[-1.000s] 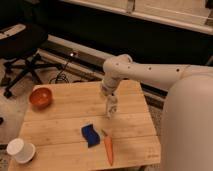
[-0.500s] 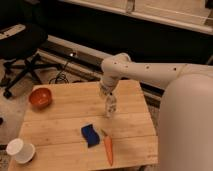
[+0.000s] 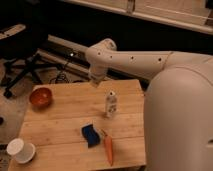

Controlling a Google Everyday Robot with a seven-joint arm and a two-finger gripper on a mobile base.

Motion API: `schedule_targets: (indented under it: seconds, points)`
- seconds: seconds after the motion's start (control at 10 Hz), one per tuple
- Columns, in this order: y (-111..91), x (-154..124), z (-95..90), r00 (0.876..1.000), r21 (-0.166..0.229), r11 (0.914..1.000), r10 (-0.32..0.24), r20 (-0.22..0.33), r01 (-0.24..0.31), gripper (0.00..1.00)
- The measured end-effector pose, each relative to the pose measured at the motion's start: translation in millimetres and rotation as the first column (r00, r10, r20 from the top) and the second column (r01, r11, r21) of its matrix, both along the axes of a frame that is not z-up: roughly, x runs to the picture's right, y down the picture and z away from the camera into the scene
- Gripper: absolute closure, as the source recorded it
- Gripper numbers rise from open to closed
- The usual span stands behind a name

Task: Knock the bottle over

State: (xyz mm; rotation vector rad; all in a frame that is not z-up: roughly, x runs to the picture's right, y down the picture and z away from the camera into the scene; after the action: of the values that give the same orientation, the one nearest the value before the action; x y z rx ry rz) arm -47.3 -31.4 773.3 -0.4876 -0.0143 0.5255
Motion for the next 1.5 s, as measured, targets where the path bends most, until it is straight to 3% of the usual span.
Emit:
schedule_targets:
  seconds: [0.2, 0.4, 0.7, 0.9, 1.2, 1.5]
  points:
    - [0.5, 25.2, -18.6, 0.997, 0.010, 0.9996, 0.027, -0.067, -0.027, 0.95]
    - [5.8, 64.3, -46.4, 0.984, 0.031, 0.9963, 0.084, -0.158, -0.080, 0.95]
    - [12.4, 106.9, -92.6, 0.953, 0.087, 0.9853, 0.165, -0.254, -0.147, 0.95]
    - [30.1, 140.7, -116.3, 0.918, 0.102, 0.9761, 0.215, -0.334, -0.192, 0.95]
    - [56.8, 162.2, -109.7, 0.889, 0.089, 0.9644, 0.264, -0.375, -0.249, 0.95]
    - [70.6, 184.6, -72.4, 0.877, 0.079, 0.9538, 0.298, -0.376, -0.290, 0.95]
